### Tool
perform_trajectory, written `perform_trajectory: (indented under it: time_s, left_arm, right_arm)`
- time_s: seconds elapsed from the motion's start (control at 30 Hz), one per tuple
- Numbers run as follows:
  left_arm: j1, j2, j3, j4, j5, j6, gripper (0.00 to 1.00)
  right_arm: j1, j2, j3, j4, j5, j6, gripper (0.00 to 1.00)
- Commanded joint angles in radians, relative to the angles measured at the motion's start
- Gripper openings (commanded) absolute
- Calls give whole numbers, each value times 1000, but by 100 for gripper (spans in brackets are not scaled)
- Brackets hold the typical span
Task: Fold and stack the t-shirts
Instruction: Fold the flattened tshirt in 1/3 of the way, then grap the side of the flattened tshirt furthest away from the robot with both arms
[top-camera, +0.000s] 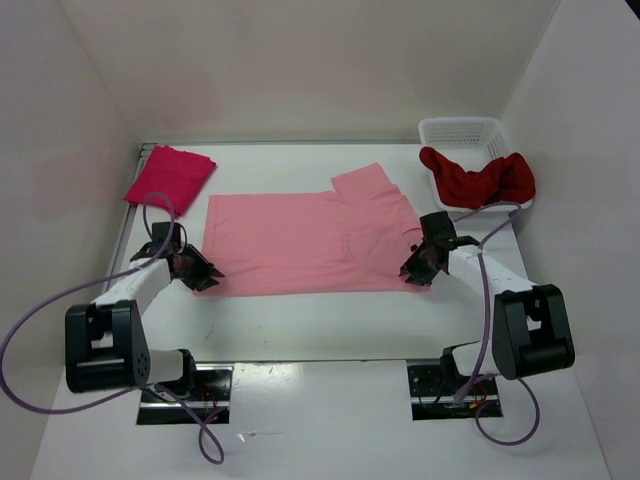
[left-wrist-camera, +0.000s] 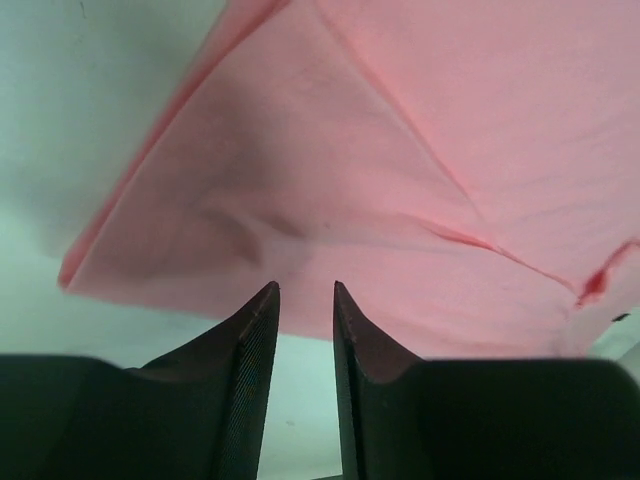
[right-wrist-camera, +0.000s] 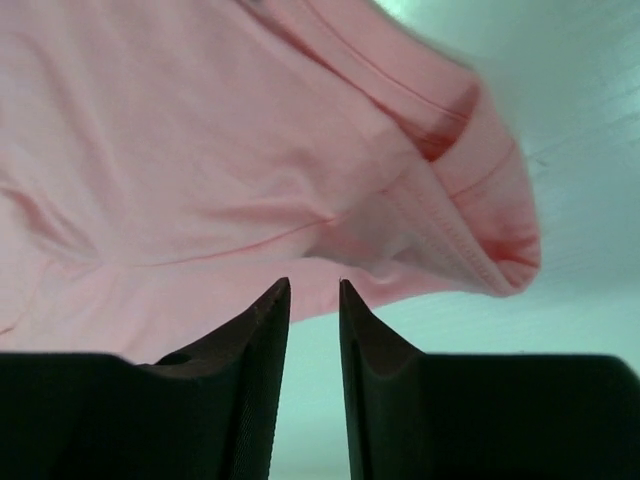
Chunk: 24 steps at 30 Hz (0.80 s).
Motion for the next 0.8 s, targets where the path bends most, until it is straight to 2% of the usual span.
perform_trajectory:
  time_s: [0.0,0.03,0.1,0.17,0.27,0.3,0.37,0.53,0.63,0.77]
  left_arm:
    - [8,-125,73,-50,-42,13,36]
    - [8,-125,96,-50,-42,22,36]
    - [-13,-85,110,-50,-16,23,31]
    - [-74,-61,110,0,0,-13,27]
    - [-165,-30,119,37,0,-59,21]
    - [-223,-30,131,48,-14,-69,21]
    - [-257,-19,154,57,-49,-69,21]
    - [-257,73,269,67,-118,2,21]
    - [-197,120,364,90,-167,21,25]
    - [-112,261,495,102,-180,50,28]
  right_arm:
    - [-3,-49,106,-47,-6,-58,32]
    - [-3,-49,123,-47,-6,-76,32]
    - [-3,9,146,-31,-38,-89,16]
    - [52,57,157,5,-61,-89,0]
    - [186,124,182,74,-84,-67,0]
    - [221,156,194,88,-95,-52,0]
    - [314,195,231,112,-95,-41,0]
    - [460,349,336,144,-132,-50,0]
    - [523,422,390,144,-132,-60,0]
    - [557,472,400,178,-132,-60,0]
